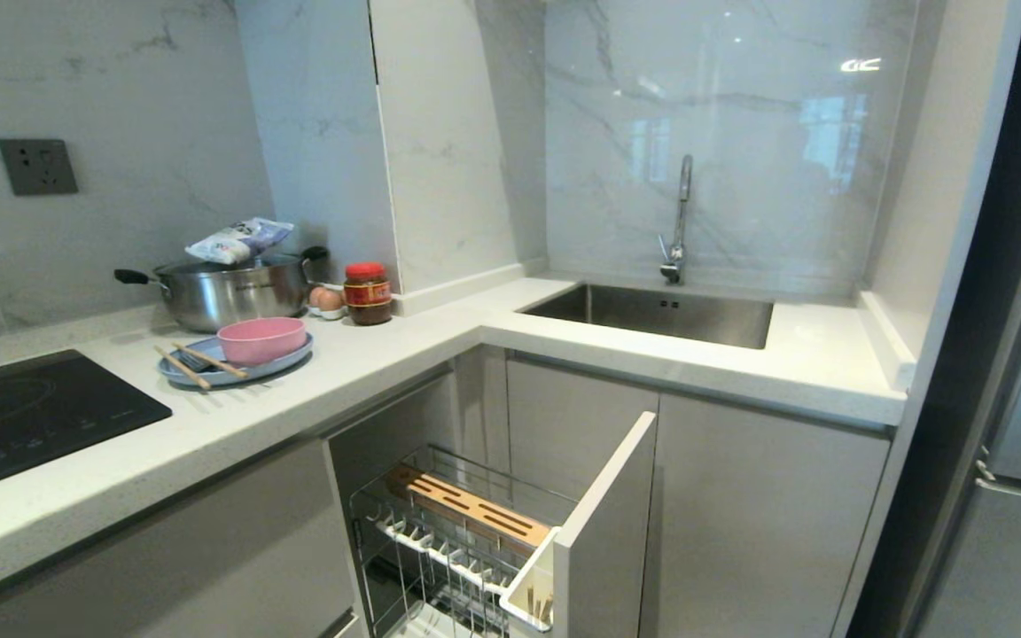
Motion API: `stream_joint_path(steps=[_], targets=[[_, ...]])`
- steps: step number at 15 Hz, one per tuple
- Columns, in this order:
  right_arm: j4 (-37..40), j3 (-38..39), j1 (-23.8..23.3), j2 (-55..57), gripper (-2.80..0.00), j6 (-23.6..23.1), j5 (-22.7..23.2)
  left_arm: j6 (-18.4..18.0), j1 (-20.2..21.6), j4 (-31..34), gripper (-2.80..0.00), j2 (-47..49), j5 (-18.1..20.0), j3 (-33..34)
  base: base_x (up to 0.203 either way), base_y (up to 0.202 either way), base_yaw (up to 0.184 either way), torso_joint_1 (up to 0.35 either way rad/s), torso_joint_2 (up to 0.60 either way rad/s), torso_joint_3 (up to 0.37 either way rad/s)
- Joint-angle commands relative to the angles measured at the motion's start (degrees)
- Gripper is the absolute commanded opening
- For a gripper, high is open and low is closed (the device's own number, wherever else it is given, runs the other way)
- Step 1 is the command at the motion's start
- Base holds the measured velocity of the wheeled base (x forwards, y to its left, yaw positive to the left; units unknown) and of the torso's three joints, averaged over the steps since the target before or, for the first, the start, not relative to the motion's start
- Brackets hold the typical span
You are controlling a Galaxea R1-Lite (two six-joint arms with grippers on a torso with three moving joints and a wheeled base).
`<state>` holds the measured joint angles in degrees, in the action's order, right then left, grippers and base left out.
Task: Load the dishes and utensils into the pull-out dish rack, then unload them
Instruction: Close the cupboard
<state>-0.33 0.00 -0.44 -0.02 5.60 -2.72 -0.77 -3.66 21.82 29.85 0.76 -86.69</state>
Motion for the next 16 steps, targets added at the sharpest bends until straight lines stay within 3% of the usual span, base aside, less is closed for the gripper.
stream_joint_path(steps=[1,3,6,10,12,16], targets=[[-0.02,0.00,0.00,-0.24,-2.80,0.03,-0.01,2.18,-3.98,6.86,-2.80,21.87,-1.94,-16.12,0.000,0.000,0.000,0.000,0.00,0.000],[-0.02,0.00,0.00,-0.24,-2.80,0.03,-0.01,7.60,-9.10,11.02,-2.80,32.16,-3.01,-21.20,0.000,0.000,0.000,0.000,0.00,0.000],[-0.02,0.00,0.00,-0.24,-2.80,0.03,-0.01,13.91,-23.48,14.05,-2.80,43.06,-3.19,-18.63,0.000,0.000,0.000,0.000,0.00,0.000],[-0.02,0.00,0.00,-0.24,-2.80,0.03,-0.01,15.65,-34.98,15.01,-2.80,57.64,-2.86,-14.16,0.000,0.000,0.000,0.000,0.00,0.000],[-0.02,0.00,0.00,-0.24,-2.80,0.03,-0.01,15.57,-37.81,15.69,-2.80,63.15,-1.89,-14.02,0.000,0.000,0.000,0.000,0.00,0.000],[-0.02,0.00,0.00,-0.24,-2.80,0.03,-0.01,15.46,-39.83,20.77,-2.80,72.68,10.15,-15.00,0.000,0.000,0.000,0.000,0.00,0.000]])
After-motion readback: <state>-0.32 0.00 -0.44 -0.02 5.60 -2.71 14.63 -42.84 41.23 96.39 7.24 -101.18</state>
